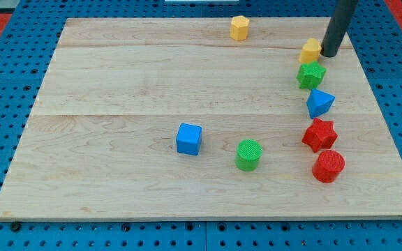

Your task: Place the hexagon above the heart

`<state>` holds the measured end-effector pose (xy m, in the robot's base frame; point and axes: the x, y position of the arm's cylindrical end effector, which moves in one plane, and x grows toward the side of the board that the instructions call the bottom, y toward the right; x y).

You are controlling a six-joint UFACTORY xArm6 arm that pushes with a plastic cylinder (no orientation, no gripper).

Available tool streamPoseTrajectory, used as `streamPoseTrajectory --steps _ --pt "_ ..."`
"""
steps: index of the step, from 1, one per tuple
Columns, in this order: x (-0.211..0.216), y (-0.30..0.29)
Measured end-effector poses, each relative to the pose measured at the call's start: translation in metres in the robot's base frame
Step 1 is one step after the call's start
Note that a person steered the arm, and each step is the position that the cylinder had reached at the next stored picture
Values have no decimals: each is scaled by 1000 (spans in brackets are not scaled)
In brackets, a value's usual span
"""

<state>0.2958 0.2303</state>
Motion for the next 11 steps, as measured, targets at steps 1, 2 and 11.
streamPoseTrajectory --steps 1,2,11 --pt "-15 -8" --pt "-61 -7" --pt "-14 -181"
